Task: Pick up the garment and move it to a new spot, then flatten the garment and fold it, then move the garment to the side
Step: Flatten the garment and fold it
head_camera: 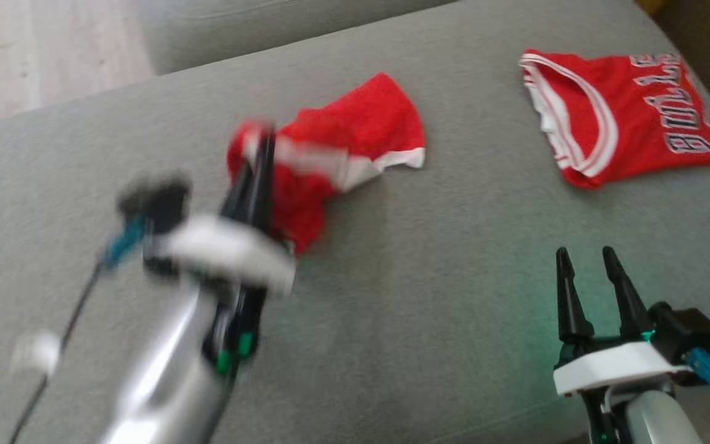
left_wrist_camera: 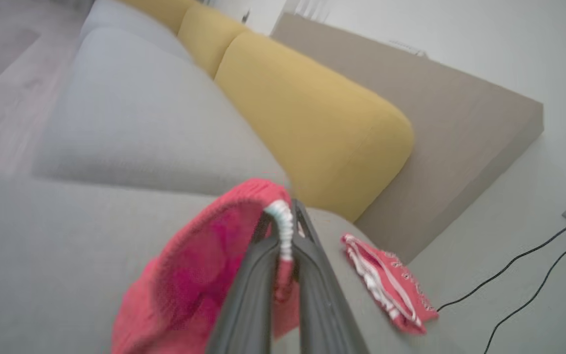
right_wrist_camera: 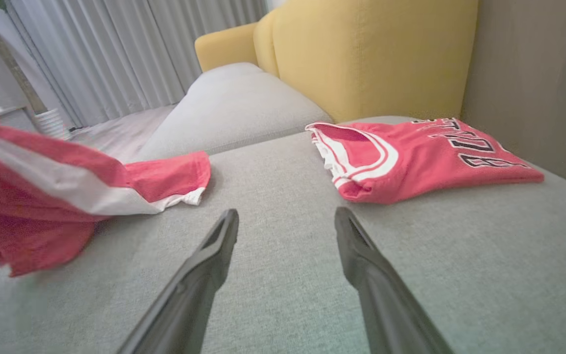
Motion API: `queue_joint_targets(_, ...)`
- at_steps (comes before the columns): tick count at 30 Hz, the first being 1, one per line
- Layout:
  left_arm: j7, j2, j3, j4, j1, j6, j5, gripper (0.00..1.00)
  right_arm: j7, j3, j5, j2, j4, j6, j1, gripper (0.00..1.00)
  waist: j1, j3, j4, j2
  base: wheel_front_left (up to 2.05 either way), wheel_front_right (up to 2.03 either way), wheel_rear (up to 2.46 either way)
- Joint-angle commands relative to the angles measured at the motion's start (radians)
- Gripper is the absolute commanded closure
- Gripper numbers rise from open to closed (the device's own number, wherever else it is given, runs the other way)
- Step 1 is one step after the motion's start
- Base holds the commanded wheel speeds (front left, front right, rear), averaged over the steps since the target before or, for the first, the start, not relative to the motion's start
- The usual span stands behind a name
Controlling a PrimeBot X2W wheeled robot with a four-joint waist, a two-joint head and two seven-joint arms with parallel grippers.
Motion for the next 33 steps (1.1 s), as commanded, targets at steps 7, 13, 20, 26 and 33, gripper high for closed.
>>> queue_joint_targets(7,-0.052,0.166,0.014,-0.204,0.37,0.007,-0.005,1.0,-0.011,-0.004,-0.052,-0.005,-0.036,0.007,0.018,0.0,0.0,-0.017,0.147,0.0,0.0,0.0,0.0)
queue_joint_targets(13,-0.09,0.152,-0.006,-0.171,0.526,-0.088,-0.1,1.0,-0.011,-0.008,-0.081,-0.005,-0.031,0.007,0.033,0.0,0.0,-0.049,0.233,0.0,0.0,0.0,0.0)
queue_joint_targets(20,-0.109,0.159,-0.061,-0.076,0.554,-0.128,-0.07,0.58,-0.011,0.001,-0.093,-0.005,-0.027,0.007,0.058,0.0,0.0,-0.084,0.288,0.0,0.0,0.0,0.0)
queue_joint_targets(26,-0.181,0.198,-0.062,0.021,0.54,-0.088,0.046,0.0,-0.011,0.009,-0.097,-0.005,-0.032,0.007,0.06,0.0,0.0,-0.11,0.297,0.0,0.0,0.0,0.0)
queue_joint_targets(33,-0.216,0.168,0.161,-0.1,0.567,-0.001,0.218,0.0,-0.011,-0.004,-0.128,-0.005,-0.074,0.007,0.072,0.0,0.0,-0.124,0.29,0.0,0.0,0.0,0.0)
